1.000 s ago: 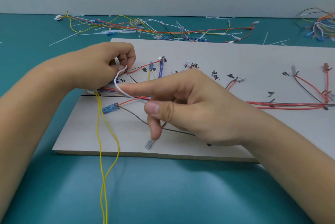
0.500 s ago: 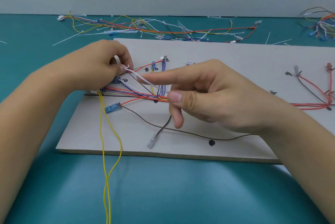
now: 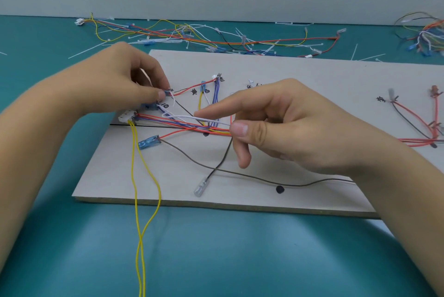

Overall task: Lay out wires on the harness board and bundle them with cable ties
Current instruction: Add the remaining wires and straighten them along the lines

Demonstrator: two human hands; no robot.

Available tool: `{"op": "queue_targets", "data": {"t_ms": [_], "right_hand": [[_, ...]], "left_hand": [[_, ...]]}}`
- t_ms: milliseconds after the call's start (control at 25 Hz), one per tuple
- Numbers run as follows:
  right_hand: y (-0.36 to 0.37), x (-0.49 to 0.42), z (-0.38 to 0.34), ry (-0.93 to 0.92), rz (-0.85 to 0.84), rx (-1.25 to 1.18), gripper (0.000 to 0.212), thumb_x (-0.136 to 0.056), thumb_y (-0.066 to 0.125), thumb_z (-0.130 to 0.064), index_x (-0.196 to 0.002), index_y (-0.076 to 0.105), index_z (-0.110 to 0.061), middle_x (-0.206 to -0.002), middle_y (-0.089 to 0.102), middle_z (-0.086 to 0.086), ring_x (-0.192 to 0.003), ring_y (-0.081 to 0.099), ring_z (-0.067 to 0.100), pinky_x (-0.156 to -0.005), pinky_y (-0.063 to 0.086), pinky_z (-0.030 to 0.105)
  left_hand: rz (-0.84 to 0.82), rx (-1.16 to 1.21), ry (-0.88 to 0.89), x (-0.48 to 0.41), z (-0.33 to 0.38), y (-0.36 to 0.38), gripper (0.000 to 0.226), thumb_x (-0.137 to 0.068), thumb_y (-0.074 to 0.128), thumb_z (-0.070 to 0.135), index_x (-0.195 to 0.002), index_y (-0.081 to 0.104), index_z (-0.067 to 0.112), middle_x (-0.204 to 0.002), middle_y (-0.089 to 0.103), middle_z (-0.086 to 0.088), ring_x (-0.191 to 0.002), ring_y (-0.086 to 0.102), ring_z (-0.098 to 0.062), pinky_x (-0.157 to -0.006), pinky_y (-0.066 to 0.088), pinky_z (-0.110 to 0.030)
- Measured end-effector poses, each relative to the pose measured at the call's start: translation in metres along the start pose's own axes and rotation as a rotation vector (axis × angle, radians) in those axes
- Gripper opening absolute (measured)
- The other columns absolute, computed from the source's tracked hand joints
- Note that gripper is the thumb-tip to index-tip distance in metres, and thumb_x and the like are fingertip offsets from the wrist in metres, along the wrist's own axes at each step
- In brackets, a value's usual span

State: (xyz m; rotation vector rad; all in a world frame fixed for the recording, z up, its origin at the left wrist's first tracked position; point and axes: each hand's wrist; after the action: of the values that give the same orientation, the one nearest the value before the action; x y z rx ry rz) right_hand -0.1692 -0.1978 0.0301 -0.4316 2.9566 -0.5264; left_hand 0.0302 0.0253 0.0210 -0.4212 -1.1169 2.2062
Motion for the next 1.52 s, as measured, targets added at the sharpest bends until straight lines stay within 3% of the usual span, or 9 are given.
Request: {"op": "queue_targets", "data": {"t_ms": [160,400,680,840,960,1200,1320,1400,1520], "right_hand": [[-0.004,0.002,-0.001,0.023,0.005,-0.006,0.03,-0.102,0.053,-0.006,-0.125,0.07,-0.016,-0.068,0.068,0.012,-0.05,0.052,0.0,-0.052,0.035,0.004],[-0.003,0.002,0.0,0.05,-0.011,0.073,0.029,-0.102,0.054,-0.006,-0.124,0.071,-0.014,-0.067,0.069,0.003,-0.056,0.056,-0.002,-0.057,0.038,0.002],[-0.011,0.007,-0.005,0.154,0.036,0.059,0.027,-0.098,0.057,0.005,-0.104,0.079,-0.009,-0.059,0.066,0.01,-0.047,0.052,-0.002,-0.051,0.037,0.002],[-0.026,0.012,-0.012,0.286,0.113,0.128,0.032,-0.09,0.057,0.009,-0.083,0.081,-0.01,-0.052,0.063,0.014,-0.039,0.045,0.001,-0.042,0.032,0.003],[-0.037,0.014,-0.011,0.432,0.152,0.236,0.027,-0.086,0.06,0.003,-0.075,0.08,-0.013,-0.055,0.066,0.013,-0.039,0.039,0.003,-0.039,0.029,0.009],[-0.042,0.016,-0.008,0.642,0.096,0.293,0.014,-0.086,0.067,0.002,-0.079,0.074,-0.008,-0.062,0.072,0.014,-0.035,0.045,0.017,-0.036,0.027,0.016],[-0.045,0.015,-0.003,0.663,0.12,0.308,0.013,-0.085,0.067,0.004,-0.08,0.065,-0.008,-0.065,0.073,0.017,-0.036,0.049,0.019,-0.037,0.028,0.018],[-0.047,0.016,-0.002,0.646,0.1,0.301,0.016,-0.084,0.068,0.004,-0.072,0.066,-0.007,-0.065,0.073,0.018,-0.038,0.051,0.019,-0.037,0.031,0.019],[-0.051,0.021,-0.007,0.52,0.053,0.167,0.014,-0.08,0.071,0.004,-0.07,0.068,-0.006,-0.066,0.072,0.02,-0.039,0.051,0.019,-0.037,0.034,0.019]], "left_hand": [[0.046,-0.083,0.031,0.001,0.001,0.003,0.021,-0.09,0.076,0.018,-0.08,0.074,0.036,-0.071,0.073,0.008,-0.054,0.062,-0.006,-0.06,0.048,-0.029],[0.179,0.137,0.074,0.005,-0.003,0.001,0.024,-0.085,0.081,0.006,-0.085,0.079,0.03,-0.082,0.079,0.01,-0.084,0.075,-0.023,-0.084,0.059,-0.036],[0.097,0.161,-0.008,0.001,-0.003,0.005,0.029,-0.08,0.081,-0.003,-0.078,0.081,0.026,-0.079,0.079,-0.004,-0.086,0.075,-0.036,-0.089,0.059,-0.05],[0.064,0.13,-0.039,-0.002,0.002,0.007,0.028,-0.079,0.078,-0.003,-0.075,0.08,0.025,-0.074,0.077,-0.008,-0.068,0.07,-0.027,-0.075,0.056,-0.042],[0.043,0.159,-0.051,0.0,0.003,0.007,0.01,-0.074,0.08,0.014,-0.074,0.08,0.024,-0.075,0.077,-0.011,-0.068,0.065,-0.02,-0.072,0.054,-0.04],[0.059,0.156,-0.117,-0.005,0.006,0.014,0.018,-0.079,0.077,0.003,-0.074,0.077,0.021,-0.078,0.076,-0.012,-0.07,0.064,-0.021,-0.074,0.053,-0.038],[0.074,0.205,-0.139,-0.007,0.008,0.018,0.024,-0.079,0.075,-0.002,-0.076,0.077,0.022,-0.071,0.07,-0.006,-0.066,0.057,-0.019,-0.066,0.048,-0.029],[0.07,0.182,-0.117,-0.006,0.011,0.018,0.029,-0.08,0.072,-0.002,-0.077,0.079,0.026,-0.06,0.065,0.003,-0.049,0.049,-0.01,-0.048,0.04,-0.015],[0.038,0.16,-0.065,0.0,0.016,0.018,0.039,-0.084,0.063,-0.005,-0.078,0.08,0.029,-0.068,0.064,-0.017,-0.034,0.031,-0.01,-0.035,0.028,-0.012]]}}
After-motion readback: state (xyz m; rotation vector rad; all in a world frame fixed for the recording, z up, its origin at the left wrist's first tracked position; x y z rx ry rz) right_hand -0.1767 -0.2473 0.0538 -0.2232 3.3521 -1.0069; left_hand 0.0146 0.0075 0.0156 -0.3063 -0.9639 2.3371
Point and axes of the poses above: each hand's wrist, its own x-axis away from the middle knuckle, its own y-axis out of the palm, z = x × y
